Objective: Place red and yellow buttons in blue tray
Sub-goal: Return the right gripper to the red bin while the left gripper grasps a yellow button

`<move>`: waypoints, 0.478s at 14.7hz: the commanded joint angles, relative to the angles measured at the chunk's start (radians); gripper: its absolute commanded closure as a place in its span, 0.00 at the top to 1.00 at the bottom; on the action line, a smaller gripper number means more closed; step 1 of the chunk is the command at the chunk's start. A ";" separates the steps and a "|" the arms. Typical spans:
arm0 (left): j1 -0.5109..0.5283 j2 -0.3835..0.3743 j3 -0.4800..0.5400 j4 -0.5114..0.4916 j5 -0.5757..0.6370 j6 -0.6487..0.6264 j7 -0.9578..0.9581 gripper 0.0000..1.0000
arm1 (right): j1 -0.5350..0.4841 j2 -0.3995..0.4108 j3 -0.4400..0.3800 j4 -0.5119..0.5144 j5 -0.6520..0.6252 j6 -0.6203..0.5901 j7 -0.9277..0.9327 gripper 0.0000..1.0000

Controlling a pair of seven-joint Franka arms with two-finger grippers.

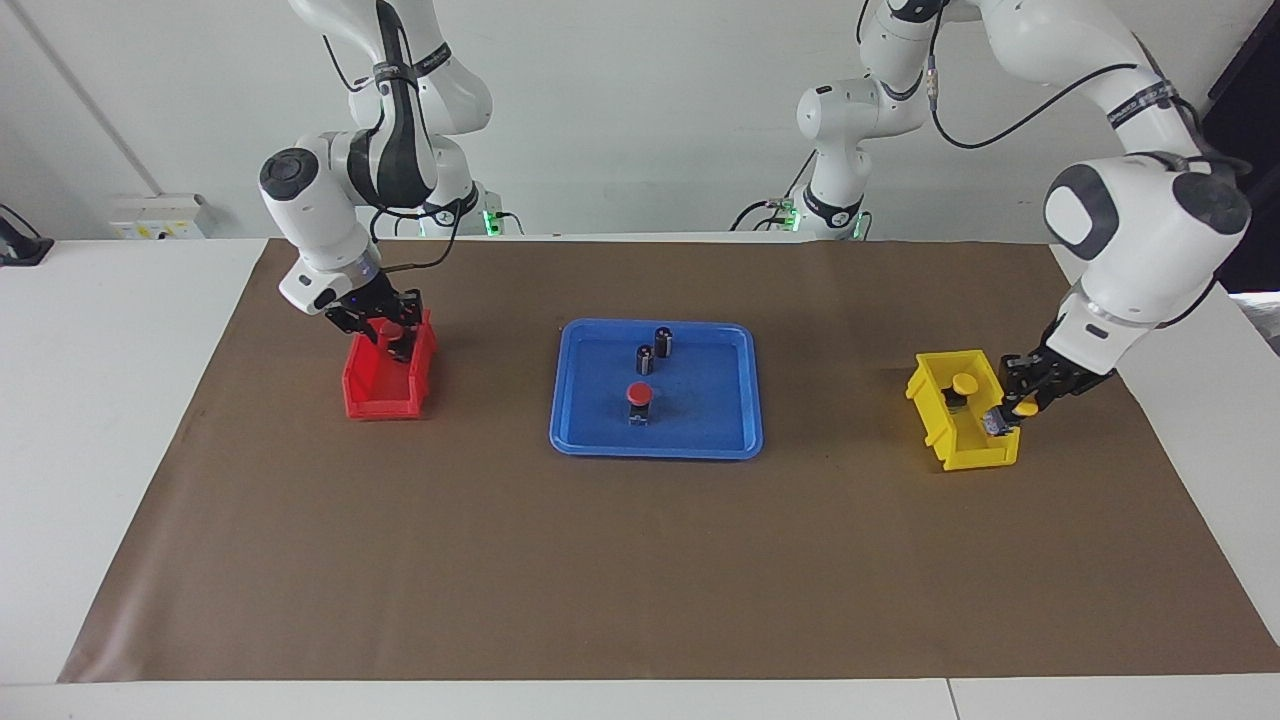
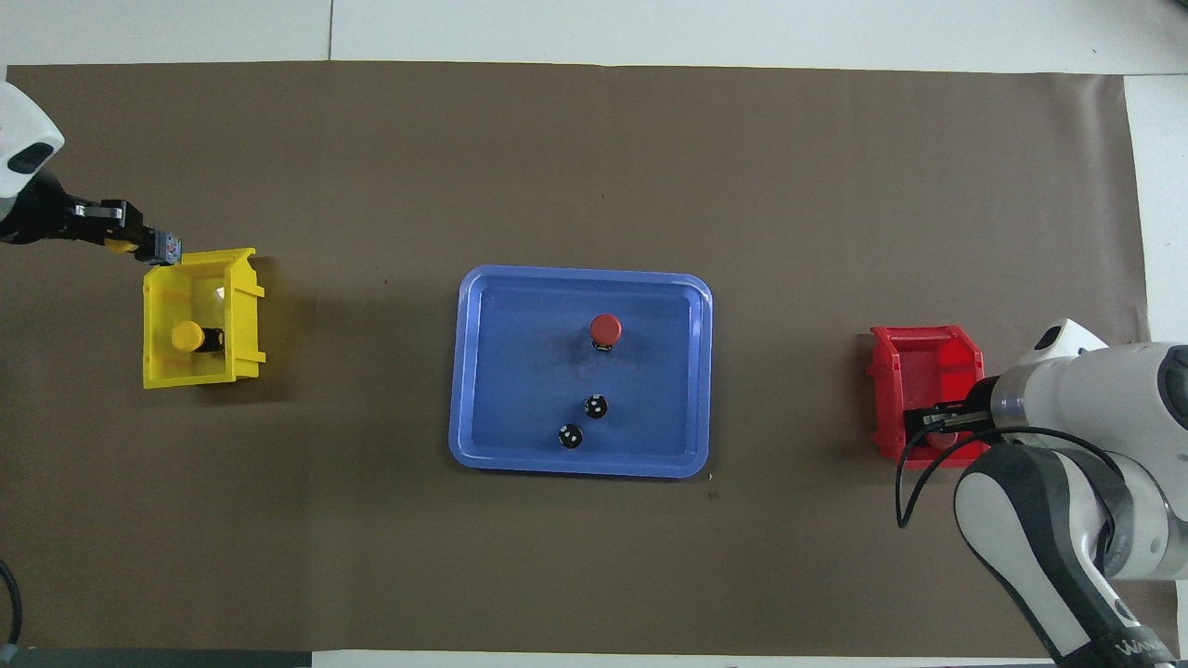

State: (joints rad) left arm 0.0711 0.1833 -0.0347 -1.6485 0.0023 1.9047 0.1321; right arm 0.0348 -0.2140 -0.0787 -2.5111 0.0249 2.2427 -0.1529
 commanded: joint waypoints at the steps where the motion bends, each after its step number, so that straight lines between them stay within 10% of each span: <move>1: -0.007 0.005 0.004 0.046 -0.008 -0.039 -0.025 0.07 | -0.012 -0.010 0.001 -0.021 0.007 0.020 -0.034 0.63; 7: -0.311 -0.036 -0.008 0.041 -0.005 -0.084 -0.415 0.04 | -0.023 -0.018 0.001 -0.045 0.007 0.014 -0.080 0.51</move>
State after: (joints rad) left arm -0.1176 0.1668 -0.0549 -1.6021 -0.0001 1.8471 -0.1718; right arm 0.0320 -0.2140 -0.0801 -2.5294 0.0248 2.2429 -0.1899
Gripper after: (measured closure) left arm 0.590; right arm 0.463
